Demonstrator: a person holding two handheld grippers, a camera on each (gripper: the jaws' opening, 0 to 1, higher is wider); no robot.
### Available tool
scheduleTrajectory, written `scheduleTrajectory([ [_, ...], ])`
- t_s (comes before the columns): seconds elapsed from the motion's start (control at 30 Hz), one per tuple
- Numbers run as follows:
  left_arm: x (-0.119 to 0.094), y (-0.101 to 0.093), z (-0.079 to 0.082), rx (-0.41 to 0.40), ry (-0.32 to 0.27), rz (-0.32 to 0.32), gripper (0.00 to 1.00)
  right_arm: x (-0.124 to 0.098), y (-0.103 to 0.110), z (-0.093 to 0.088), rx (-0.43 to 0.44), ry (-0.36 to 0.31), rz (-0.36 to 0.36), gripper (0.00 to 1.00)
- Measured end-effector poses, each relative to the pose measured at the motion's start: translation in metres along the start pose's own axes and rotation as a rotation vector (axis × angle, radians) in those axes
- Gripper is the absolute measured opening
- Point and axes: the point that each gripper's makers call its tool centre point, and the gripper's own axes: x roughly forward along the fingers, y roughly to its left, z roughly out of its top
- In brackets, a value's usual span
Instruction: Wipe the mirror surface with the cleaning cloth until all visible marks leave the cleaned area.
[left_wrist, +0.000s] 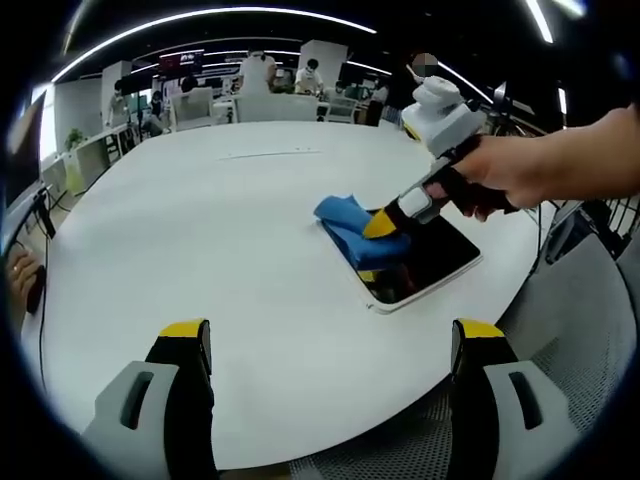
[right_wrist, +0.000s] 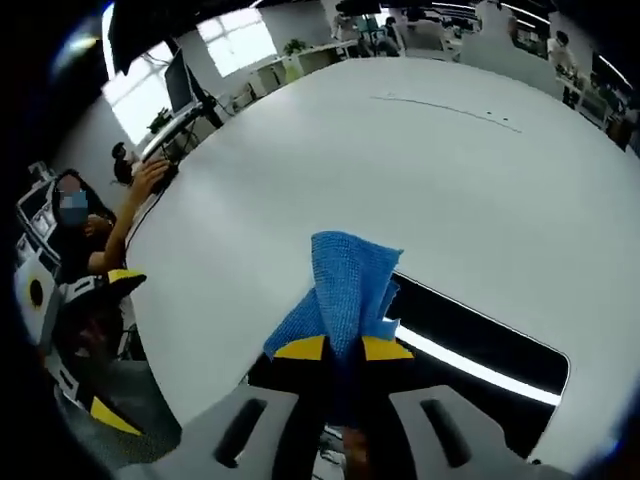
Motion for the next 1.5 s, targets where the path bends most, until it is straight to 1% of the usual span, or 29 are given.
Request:
scheduleTrajectory([
  [0.1, 0.000, 0.000, 0.000, 0.002, 0.001, 0.001, 0.99, 0.000, 0.001, 0.000, -0.012, 0.012, -0.020, 0.06],
  [0.13, 0.000, 0.000, 0.000, 0.001, 0.001, 0.001, 0.99, 0.000, -0.002, 0.000, -0.033, 0.015, -0.037, 0.04],
  [0.17, 0.000, 0.000, 0.000, 0.002, 0.003, 0.001, 0.99, -0.001, -0.003, -0.001, -0.041, 0.014, -0.035, 0.02],
  [0.23, 0.000, 0.000, 0.000, 0.002, 0.003, 0.001, 0.99, -0.002, -0.004, -0.002, 0.012, 0.014, -0.026, 0.01],
  [0.33, 0.000, 0.000, 0.000, 0.004, 0.003, 0.001, 0.99, -0.005, -0.009, -0.006, 0.037, 0.018, -0.023, 0.01],
  [0.5, -0.001, -0.001, 0.000, 0.004, 0.003, 0.002, 0.99, -0.009, -0.014, -0.010, 0.037, 0.015, -0.024, 0.01],
  [0.6, -0.001, -0.001, 0.000, 0.002, 0.001, 0.003, 0.99, -0.013, -0.018, -0.015, 0.054, 0.013, -0.024, 0.01],
  [1.03, 0.000, -0.003, -0.002, 0.004, 0.011, -0.009, 0.99, -0.029, -0.042, -0.033, 0.094, 0.008, -0.032, 0.01],
  [1.33, 0.000, -0.002, -0.003, 0.006, 0.018, -0.003, 0.99, -0.041, -0.058, -0.047, 0.158, -0.005, -0.030, 0.01],
  [1.5, 0.000, -0.002, -0.004, 0.005, 0.018, -0.002, 0.99, -0.047, -0.068, -0.054, 0.168, -0.006, -0.040, 0.01],
])
